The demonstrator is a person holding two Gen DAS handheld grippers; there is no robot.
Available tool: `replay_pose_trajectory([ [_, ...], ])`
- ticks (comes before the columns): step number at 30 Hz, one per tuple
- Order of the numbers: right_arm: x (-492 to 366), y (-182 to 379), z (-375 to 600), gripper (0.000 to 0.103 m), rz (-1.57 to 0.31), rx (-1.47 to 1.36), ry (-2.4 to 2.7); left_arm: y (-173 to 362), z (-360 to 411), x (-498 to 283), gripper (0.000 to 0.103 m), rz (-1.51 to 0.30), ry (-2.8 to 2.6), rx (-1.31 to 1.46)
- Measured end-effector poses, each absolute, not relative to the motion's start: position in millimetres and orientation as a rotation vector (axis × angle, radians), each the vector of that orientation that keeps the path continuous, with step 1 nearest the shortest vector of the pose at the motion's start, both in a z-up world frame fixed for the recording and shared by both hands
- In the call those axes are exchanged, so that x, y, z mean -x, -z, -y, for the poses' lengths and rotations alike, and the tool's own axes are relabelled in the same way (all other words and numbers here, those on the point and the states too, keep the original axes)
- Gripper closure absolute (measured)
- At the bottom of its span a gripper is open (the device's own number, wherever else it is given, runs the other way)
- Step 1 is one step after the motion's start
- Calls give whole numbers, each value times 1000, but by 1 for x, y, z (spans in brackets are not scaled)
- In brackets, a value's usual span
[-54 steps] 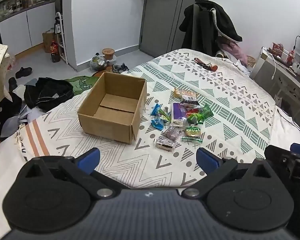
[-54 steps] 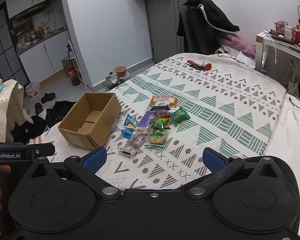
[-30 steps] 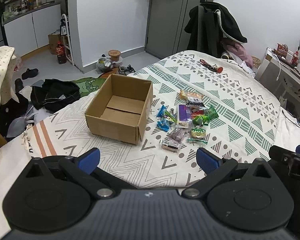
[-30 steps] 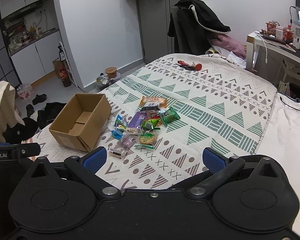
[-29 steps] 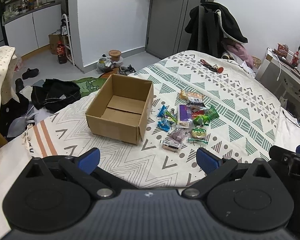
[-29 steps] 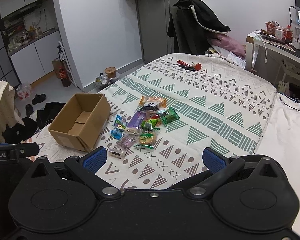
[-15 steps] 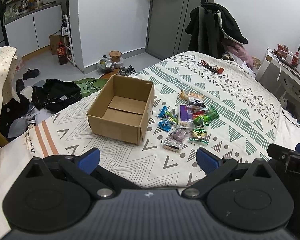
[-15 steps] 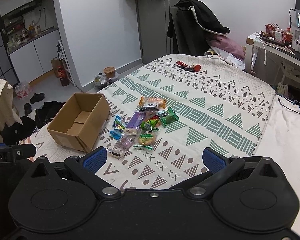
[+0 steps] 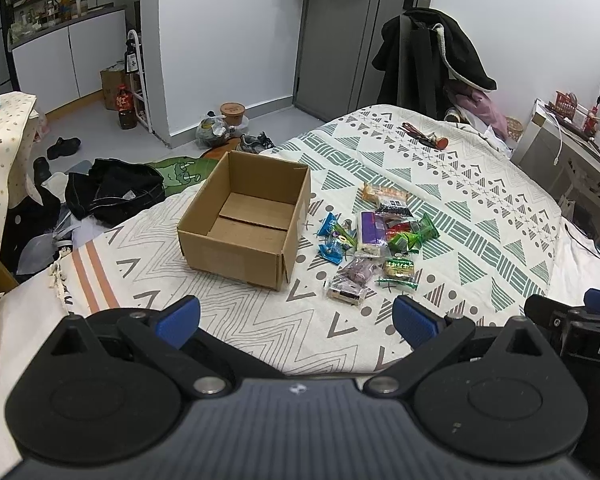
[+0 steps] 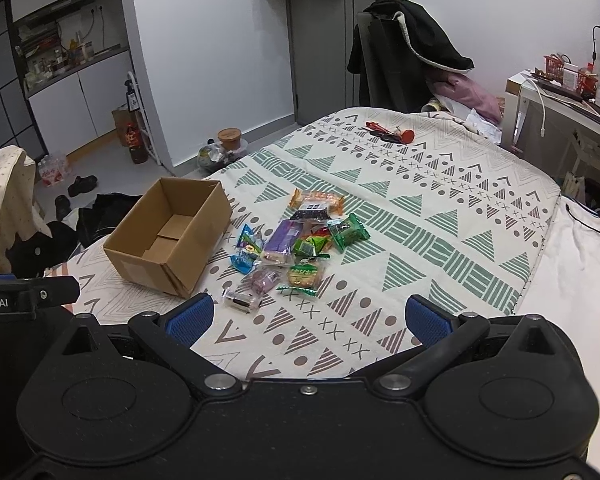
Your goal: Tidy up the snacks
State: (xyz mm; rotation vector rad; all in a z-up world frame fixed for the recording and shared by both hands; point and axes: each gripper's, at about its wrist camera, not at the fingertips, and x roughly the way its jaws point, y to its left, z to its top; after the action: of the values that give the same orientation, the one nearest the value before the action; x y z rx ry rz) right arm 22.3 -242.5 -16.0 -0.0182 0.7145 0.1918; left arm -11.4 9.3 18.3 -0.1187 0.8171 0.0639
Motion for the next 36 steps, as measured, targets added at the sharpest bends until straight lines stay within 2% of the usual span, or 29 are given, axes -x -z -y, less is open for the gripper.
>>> replay_pose_trajectory([
  [16, -27, 19, 241, 0, -729, 17, -210, -20, -7, 10, 1, -822, -57, 128],
  [36, -83, 38, 255, 0, -774, -29, -268, 6, 8, -53, 3, -883, -16, 181],
])
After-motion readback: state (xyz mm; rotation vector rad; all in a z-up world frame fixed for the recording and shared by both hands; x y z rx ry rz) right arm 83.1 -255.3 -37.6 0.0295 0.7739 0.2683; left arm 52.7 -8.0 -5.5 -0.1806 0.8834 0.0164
